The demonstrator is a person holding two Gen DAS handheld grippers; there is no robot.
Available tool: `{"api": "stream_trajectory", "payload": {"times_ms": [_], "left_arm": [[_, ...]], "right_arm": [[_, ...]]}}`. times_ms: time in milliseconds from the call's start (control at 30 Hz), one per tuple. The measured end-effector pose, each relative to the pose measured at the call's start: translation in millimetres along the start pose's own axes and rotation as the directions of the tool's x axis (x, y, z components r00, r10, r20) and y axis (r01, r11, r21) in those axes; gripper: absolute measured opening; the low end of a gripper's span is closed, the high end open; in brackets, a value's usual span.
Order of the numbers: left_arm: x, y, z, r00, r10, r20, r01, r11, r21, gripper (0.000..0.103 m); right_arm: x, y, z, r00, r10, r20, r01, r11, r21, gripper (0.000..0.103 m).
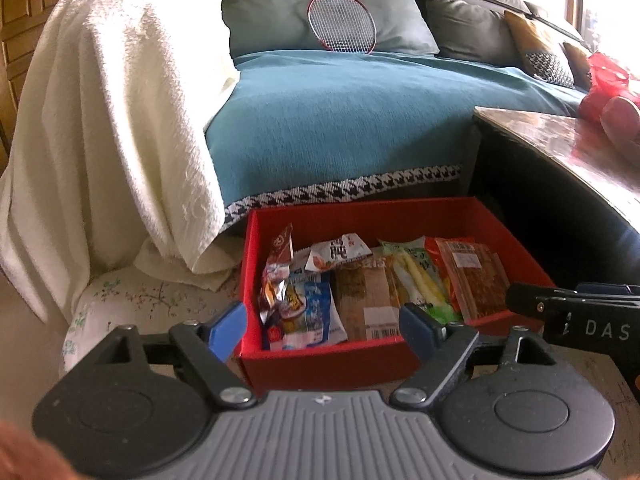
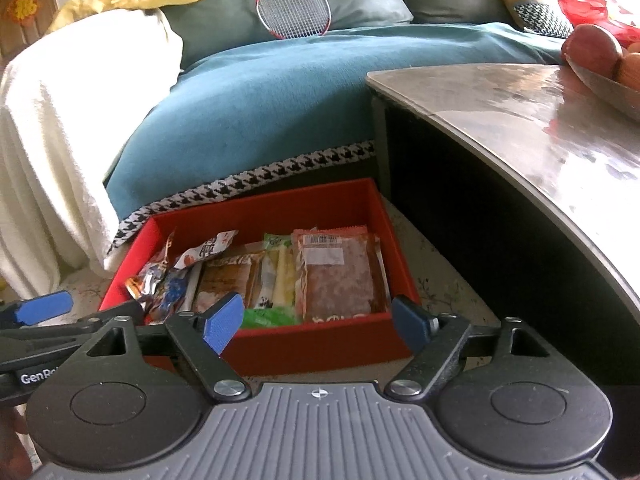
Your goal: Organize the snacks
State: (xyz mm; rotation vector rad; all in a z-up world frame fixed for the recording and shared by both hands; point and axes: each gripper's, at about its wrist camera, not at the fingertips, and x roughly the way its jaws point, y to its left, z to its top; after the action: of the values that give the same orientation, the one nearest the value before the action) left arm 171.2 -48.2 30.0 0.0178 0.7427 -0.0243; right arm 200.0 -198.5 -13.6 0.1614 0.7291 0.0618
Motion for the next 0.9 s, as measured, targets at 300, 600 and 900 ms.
{"api": "stream_trajectory", "payload": {"times_ms": [300,600,900], "left_arm": [[-18,5,-15,1.0,0.006,-0.009,-0.006,1.0,-0.015,0.078],[-32,2,-37,0.999,0.014,-0.032,-0.015,1.0,-0.004,0.078],[-54,-4,-56,0.999,0.004,-0.038,-0.003,1.0,0.011,0.078]], "right_arm": [[-17,8,-18,1.0,-0.011,-0.003,0.011,1.0,-0.026,0.087],[-34,5,-36,1.0,-0.012,-0.02,0.012,1.0,-0.006,0.087],[-54,3,-59,0.999,-0.018,-0.04,0.018,1.0,0.012,0.088]]}}
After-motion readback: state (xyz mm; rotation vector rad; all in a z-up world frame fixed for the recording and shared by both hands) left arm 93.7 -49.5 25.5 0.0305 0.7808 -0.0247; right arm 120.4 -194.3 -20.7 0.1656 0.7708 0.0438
